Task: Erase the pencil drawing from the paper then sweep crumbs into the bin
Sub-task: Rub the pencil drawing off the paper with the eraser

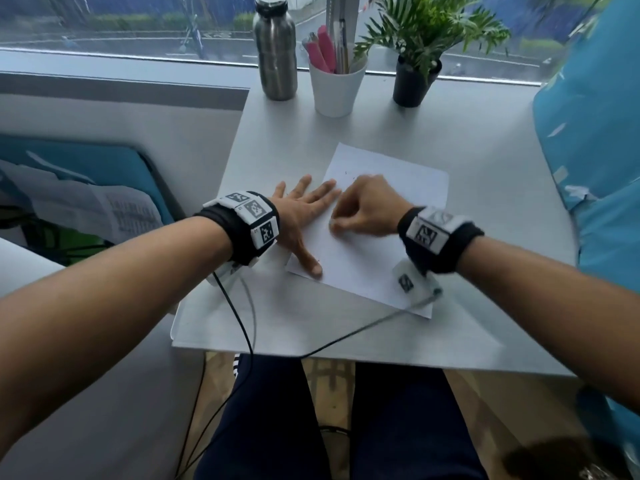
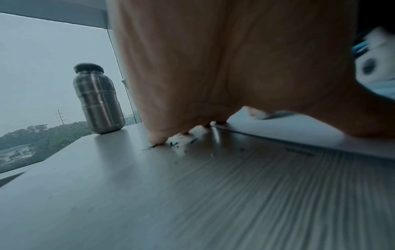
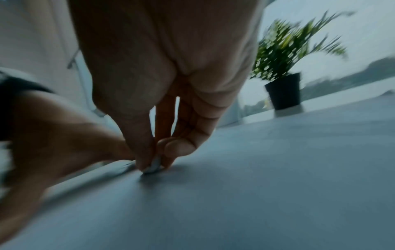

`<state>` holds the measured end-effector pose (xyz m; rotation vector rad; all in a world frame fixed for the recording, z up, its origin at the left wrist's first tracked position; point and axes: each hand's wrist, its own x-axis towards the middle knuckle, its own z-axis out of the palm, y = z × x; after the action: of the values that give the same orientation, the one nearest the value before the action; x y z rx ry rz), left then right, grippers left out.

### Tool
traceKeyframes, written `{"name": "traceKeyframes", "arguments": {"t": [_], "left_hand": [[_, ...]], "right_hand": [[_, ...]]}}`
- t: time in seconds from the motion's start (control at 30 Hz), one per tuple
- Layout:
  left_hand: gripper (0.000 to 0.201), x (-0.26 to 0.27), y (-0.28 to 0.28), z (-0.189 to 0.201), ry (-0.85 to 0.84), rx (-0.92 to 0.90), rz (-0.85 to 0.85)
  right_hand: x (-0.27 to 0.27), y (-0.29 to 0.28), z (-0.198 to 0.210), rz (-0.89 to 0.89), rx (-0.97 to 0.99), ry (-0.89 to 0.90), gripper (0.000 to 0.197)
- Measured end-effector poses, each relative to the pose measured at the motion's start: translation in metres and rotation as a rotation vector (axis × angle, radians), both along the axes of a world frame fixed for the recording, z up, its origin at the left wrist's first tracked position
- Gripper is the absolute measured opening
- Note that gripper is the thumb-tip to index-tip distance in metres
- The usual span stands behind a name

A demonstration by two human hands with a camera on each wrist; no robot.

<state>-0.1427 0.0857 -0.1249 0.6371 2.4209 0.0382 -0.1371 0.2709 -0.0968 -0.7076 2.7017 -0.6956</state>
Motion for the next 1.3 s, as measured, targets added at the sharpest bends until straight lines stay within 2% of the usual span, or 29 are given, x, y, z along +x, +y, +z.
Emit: {"name": "traceKeyframes", "arguments": {"t": [0.07,0.1,0.17,0.23,0.33,0.4,0.5,0.57,0.67,0.73,0.83,0.9,1.03,1.1,1.2,1.3], "left_hand": [[0.158,0.0,0.001,0.003,0.001,-0.002,0.01],[0.159,-0.001,0.001,0.004,0.006,-0.004,0.012],[0.158,-0.001,0.001,0.003,0.019,-0.01,0.011],[0.157,0.0,0.001,0.003,0.024,-0.009,0.006],[0.156,0.001,0.003,0.003,0.018,-0.007,0.0],[0.158,0.001,0.002,0.003,0.02,-0.005,0.009],[0.164,-0.001,0.0,0.001,0.024,-0.009,0.014],[0.165,0.0,-0.001,0.0,0.017,-0.002,0.011],[0.164,0.001,-0.001,0.001,0.018,0.012,0.006],[0.164,0.001,-0.001,0.004,0.02,0.017,0.01],[0.166,0.0,-0.001,0.001,0.021,0.023,0.011],[0.166,0.001,-0.002,0.0,0.012,0.036,0.011],[0.165,0.002,-0.002,0.002,0.013,0.057,0.015],[0.165,0.0,-0.002,0.001,0.017,0.055,0.018],[0.165,0.0,-0.003,-0.003,0.023,0.06,0.014],[0.165,0.001,-0.002,-0.001,0.013,0.052,0.01]], "right_hand": [[-0.011,0.002,0.0,-0.078,-0.031,0.055,0.006],[-0.004,-0.002,-0.002,-0.058,-0.03,0.033,0.005],[0.023,-0.01,-0.003,0.084,0.009,-0.064,0.003],[0.024,-0.009,-0.001,0.15,0.058,-0.11,0.005],[-0.022,0.003,0.0,-0.06,0.023,0.019,0.013],[-0.029,0.004,-0.001,-0.107,-0.017,0.049,0.012],[0.011,-0.008,-0.003,0.076,0.022,-0.078,0.006],[0.011,-0.007,-0.003,0.124,0.064,-0.105,0.006],[-0.037,0.006,-0.001,-0.092,0.01,0.03,0.012],[-0.043,0.007,0.0,-0.124,-0.005,0.059,0.012],[0.0,-0.005,-0.002,0.047,0.042,-0.066,0.006],[0.0,-0.004,-0.001,0.118,0.088,-0.09,0.007],[-0.057,0.01,0.003,-0.143,0.033,0.067,0.013],[-0.046,0.003,-0.002,-0.109,0.039,0.043,0.011],[-0.019,-0.008,-0.006,0.082,0.089,-0.046,0.008],[-0.055,0.004,-0.002,-0.091,0.046,0.023,0.013]]}}
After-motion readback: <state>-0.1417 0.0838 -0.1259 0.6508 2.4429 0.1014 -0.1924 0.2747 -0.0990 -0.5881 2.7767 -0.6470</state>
